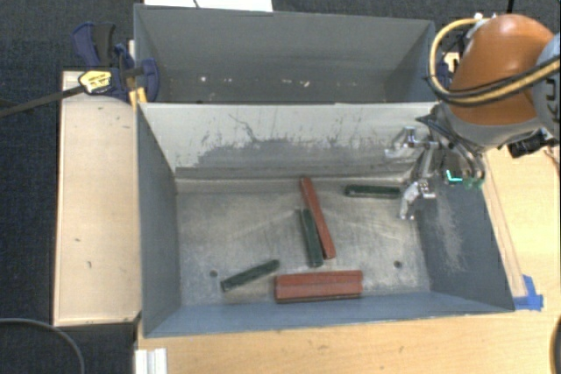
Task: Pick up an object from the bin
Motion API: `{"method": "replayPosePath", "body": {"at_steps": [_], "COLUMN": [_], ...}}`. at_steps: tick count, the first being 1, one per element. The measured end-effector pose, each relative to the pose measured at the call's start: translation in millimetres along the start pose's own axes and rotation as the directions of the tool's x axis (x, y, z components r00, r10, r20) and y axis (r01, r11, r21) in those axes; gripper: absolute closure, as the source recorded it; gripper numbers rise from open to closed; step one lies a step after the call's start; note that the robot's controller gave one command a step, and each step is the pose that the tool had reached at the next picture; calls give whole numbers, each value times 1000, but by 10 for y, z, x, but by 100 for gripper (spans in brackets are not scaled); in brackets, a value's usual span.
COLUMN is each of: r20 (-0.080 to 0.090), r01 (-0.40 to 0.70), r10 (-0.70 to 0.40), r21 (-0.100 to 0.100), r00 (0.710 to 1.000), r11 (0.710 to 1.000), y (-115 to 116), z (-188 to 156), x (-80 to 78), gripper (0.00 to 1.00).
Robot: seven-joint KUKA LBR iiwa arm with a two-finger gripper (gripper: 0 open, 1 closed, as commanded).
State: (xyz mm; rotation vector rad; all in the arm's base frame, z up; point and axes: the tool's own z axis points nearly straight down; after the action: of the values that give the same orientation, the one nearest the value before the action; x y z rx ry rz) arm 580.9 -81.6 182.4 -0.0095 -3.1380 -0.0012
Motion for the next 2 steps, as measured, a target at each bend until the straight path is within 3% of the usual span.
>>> {"method": "replayPosePath", "body": {"at_steps": [1,2], "r20": [7,10], "r01": [2,-100], "r10": [-2,100], "r21": [1,0], "r00": [1000,995], "r11": [1000,995], "y": [1,-26], "z": [-37,589], "x": [-17,-81], "gripper": [0,0]}}
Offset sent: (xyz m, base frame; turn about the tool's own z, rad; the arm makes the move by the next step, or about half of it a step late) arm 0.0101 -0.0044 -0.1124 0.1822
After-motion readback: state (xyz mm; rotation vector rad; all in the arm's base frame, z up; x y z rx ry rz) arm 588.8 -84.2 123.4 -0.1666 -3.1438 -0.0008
